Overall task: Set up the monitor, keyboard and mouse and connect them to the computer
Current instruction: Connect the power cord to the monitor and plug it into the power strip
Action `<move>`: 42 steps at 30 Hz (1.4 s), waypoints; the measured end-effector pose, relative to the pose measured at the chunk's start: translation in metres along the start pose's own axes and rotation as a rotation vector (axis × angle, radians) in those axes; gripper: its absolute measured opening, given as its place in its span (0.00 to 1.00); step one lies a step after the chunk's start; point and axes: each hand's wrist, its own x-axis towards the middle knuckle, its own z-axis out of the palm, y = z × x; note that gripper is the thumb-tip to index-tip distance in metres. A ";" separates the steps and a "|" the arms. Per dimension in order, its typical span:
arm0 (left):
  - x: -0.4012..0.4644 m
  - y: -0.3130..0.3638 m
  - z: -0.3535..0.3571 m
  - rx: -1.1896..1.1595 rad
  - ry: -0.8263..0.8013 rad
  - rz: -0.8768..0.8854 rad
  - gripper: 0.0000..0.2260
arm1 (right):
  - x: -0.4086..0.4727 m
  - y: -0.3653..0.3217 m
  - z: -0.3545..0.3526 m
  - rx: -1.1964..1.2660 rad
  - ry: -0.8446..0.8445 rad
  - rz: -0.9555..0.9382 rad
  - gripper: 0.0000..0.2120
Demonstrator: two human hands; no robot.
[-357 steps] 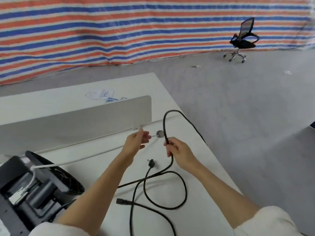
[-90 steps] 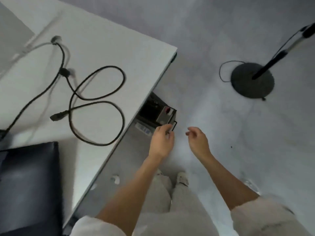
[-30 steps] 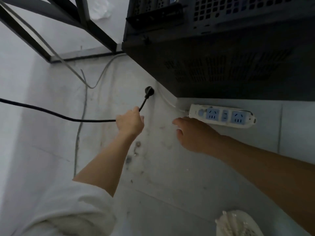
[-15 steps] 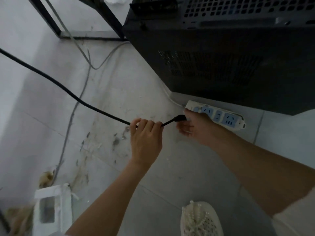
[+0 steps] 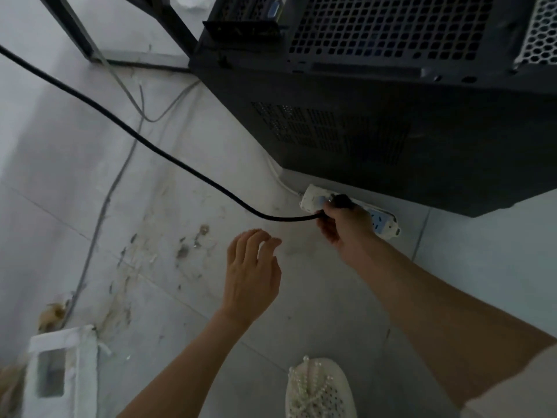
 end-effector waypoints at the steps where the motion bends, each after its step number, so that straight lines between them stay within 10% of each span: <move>1: 0.004 -0.001 0.006 0.001 -0.081 -0.034 0.15 | 0.001 -0.003 -0.004 0.006 0.003 -0.001 0.11; 6: 0.054 0.007 0.036 -0.071 -0.588 -0.255 0.29 | 0.005 -0.007 -0.017 -0.071 0.025 0.033 0.03; 9: 0.076 0.015 0.064 -0.135 -0.664 -0.156 0.36 | 0.008 -0.011 -0.020 -0.138 0.016 0.014 0.15; 23: 0.039 0.015 0.048 -0.015 -0.577 -0.196 0.32 | 0.003 -0.029 -0.016 -0.143 -0.211 0.005 0.06; 27: 0.021 0.014 0.016 -0.049 -0.558 -0.276 0.29 | 0.002 -0.025 -0.006 -0.367 -0.194 -0.041 0.18; 42: 0.024 0.008 -0.038 0.174 -0.037 -0.485 0.23 | -0.016 -0.019 -0.015 -0.255 -0.328 0.138 0.12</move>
